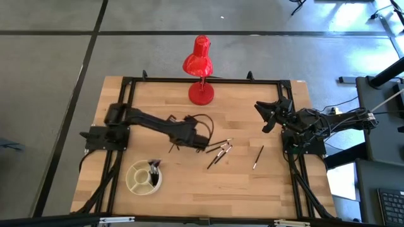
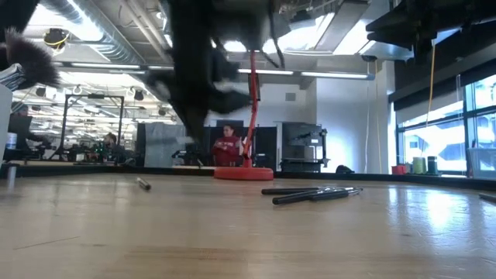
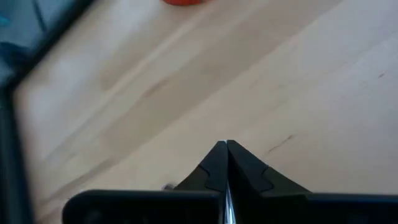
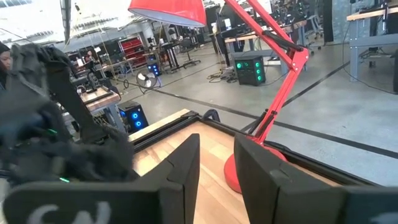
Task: Put items in baskets/containers
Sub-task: Put the eyeshadow brush into the pen organizer
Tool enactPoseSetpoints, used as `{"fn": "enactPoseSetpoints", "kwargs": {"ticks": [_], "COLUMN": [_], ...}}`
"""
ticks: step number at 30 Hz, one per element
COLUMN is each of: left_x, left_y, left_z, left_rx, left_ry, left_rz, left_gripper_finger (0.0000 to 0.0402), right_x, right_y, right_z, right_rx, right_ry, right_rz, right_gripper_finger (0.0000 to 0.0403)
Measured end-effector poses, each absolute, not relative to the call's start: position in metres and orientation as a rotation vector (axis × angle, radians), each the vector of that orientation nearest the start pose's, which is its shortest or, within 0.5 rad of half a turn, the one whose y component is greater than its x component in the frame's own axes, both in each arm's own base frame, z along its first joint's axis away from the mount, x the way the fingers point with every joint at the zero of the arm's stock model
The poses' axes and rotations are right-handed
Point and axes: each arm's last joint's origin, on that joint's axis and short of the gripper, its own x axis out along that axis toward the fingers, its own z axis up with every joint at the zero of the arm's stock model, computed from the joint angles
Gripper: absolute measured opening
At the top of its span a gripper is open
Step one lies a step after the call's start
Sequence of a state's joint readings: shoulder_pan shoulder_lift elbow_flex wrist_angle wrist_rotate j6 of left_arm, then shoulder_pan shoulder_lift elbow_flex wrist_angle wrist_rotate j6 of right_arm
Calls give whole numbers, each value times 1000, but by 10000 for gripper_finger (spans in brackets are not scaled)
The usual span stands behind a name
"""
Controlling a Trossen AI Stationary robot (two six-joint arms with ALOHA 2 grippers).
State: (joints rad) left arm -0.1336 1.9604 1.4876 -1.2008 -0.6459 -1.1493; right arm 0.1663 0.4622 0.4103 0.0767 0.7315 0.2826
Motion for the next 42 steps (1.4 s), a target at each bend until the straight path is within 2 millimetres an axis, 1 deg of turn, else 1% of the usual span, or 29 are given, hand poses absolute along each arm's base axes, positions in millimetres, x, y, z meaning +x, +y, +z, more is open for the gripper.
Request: {"fn": "enactPoseSetpoints", "kwargs": {"ticks": [4, 9, 14, 16, 20, 23, 28, 32, 36, 39, 42], "left_x": [325, 284, 253, 243, 228, 221, 215, 214, 211, 207, 207], "left_y": [-53, -88, -127, -140, -166, -183, -200, -206, -205, -204, -204], "left_z": [239, 272, 294, 299, 299, 294, 282, 259, 237, 230, 230], "left_rx": [-255, -254, -312, -320, -301, -281, -228, -181, -168, -177, -185], "left_ry": [969, 902, 688, 607, 509, 492, 485, 494, 562, 572, 569], "left_rz": [1205, 1203, 1094, 1051, 953, 901, 862, 884, 943, 966, 967], "left_gripper_finger": [2, 3, 1, 2, 2, 2, 2, 3, 3, 3, 3], "right_x": [122, 122, 122, 122, 122, 122, 122, 122, 122, 122, 122], "right_y": [1, 1, 1, 1, 1, 1, 1, 1, 1, 1, 1], "right_z": [270, 270, 270, 270, 270, 270, 270, 270, 270, 270, 270], "right_rx": [285, 302, 304, 304, 308, 310, 312, 314, 314, 314, 313], "right_ry": [-97, -101, -101, -102, -103, -103, -103, -104, -104, -104, -104], "right_rz": [-558, -557, -556, -556, -556, -556, -556, -556, -556, -556, -556], "right_gripper_finger": [100, 100, 100, 100, 100, 100, 100, 100, 100, 100, 100]}}
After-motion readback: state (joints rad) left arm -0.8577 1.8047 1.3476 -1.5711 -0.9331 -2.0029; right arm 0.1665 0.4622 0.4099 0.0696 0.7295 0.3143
